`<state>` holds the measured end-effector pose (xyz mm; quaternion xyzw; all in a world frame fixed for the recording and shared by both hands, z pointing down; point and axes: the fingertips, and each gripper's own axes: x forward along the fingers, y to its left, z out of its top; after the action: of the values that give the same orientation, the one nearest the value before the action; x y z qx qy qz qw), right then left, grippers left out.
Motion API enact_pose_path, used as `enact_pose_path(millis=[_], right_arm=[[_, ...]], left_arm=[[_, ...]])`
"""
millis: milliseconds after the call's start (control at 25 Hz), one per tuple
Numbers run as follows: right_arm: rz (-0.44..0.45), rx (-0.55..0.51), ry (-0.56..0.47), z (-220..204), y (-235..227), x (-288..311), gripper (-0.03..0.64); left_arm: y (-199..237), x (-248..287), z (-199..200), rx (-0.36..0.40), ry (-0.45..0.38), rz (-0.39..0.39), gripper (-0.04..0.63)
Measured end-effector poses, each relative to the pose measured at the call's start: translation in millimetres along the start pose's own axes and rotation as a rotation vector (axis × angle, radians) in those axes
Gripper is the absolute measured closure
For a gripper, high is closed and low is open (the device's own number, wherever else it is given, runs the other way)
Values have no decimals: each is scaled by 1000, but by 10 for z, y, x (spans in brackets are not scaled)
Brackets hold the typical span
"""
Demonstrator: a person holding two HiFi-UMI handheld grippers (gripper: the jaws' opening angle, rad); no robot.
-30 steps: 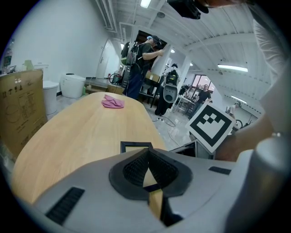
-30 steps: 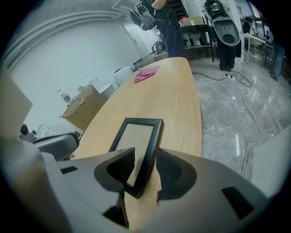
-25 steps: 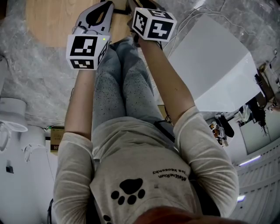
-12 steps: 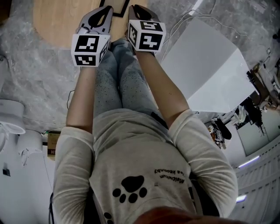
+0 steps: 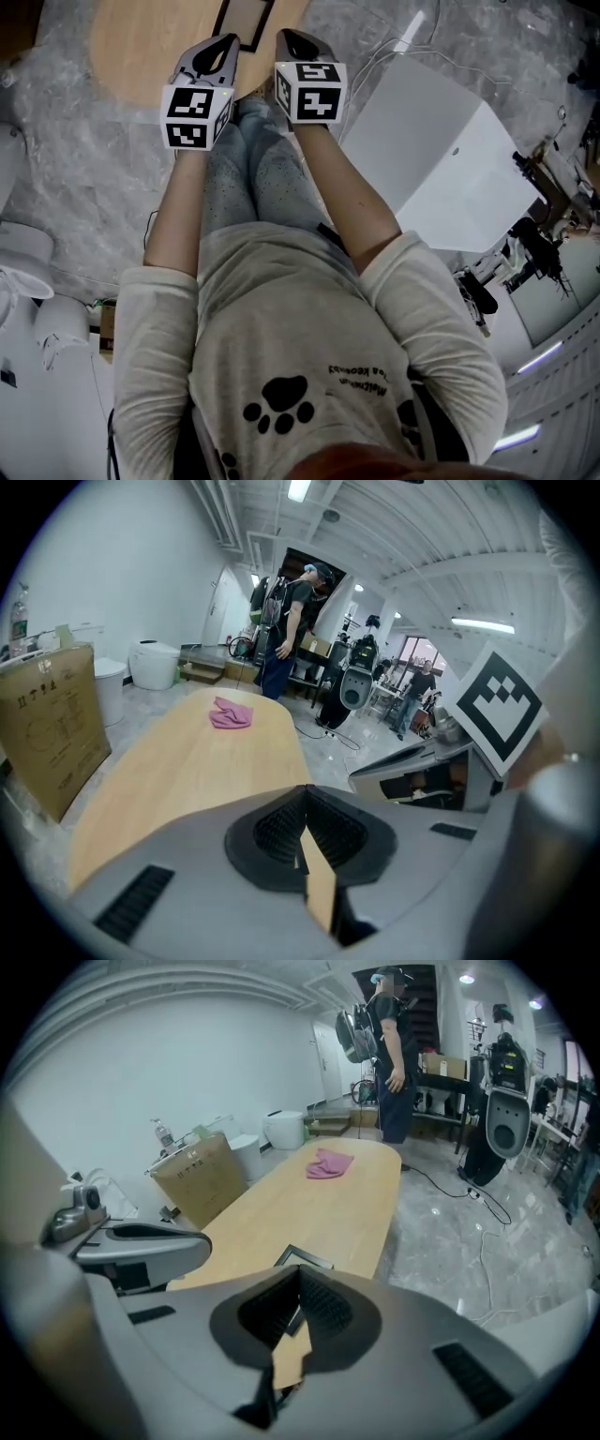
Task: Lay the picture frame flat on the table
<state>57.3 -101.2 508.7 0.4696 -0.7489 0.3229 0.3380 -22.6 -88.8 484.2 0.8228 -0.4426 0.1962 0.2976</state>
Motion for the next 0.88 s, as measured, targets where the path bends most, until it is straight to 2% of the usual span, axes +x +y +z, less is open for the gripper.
enact_pose_path(millis=[480, 680, 880], right_arm=[[3, -16, -111, 349, 115, -821, 606], [13, -9, -191, 521, 155, -1223, 606], [34, -5, -291, 786, 268, -1595, 606]], left_arm=[[-398, -526, 552, -9, -73, -3, 584], [-550, -810, 745, -66, -121, 20, 584], [-613, -1101, 980, -71, -176, 38, 584]])
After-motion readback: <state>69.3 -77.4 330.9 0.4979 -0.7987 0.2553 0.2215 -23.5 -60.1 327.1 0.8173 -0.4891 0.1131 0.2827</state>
